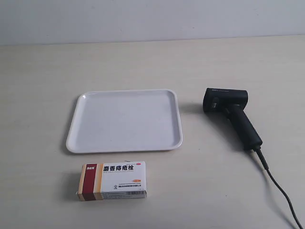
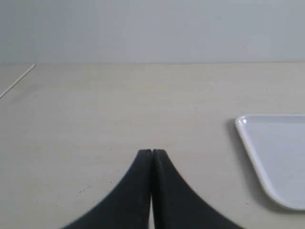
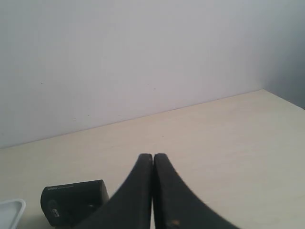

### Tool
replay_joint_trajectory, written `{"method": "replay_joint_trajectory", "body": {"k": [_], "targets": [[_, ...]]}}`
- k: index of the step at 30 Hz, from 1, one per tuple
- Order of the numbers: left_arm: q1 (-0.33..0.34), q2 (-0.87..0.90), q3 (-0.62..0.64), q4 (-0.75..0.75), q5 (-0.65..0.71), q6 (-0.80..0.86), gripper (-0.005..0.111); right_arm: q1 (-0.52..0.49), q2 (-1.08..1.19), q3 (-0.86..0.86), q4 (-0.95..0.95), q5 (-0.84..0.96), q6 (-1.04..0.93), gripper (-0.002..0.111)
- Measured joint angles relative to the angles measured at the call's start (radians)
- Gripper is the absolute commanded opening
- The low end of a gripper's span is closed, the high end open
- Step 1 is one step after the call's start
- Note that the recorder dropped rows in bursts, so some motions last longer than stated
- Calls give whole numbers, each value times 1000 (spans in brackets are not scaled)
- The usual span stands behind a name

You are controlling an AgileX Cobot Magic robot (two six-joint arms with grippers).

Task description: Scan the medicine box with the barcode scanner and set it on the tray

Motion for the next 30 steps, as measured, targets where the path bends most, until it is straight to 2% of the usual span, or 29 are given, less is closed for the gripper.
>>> {"method": "replay_joint_trajectory", "body": {"k": [27,30], "targets": [[0,0,0,0,0,0,3,0,0,0,0,0,0,1],[0,0,5,-19,-76,-18,3,0,0,0,0,0,0,1]]}}
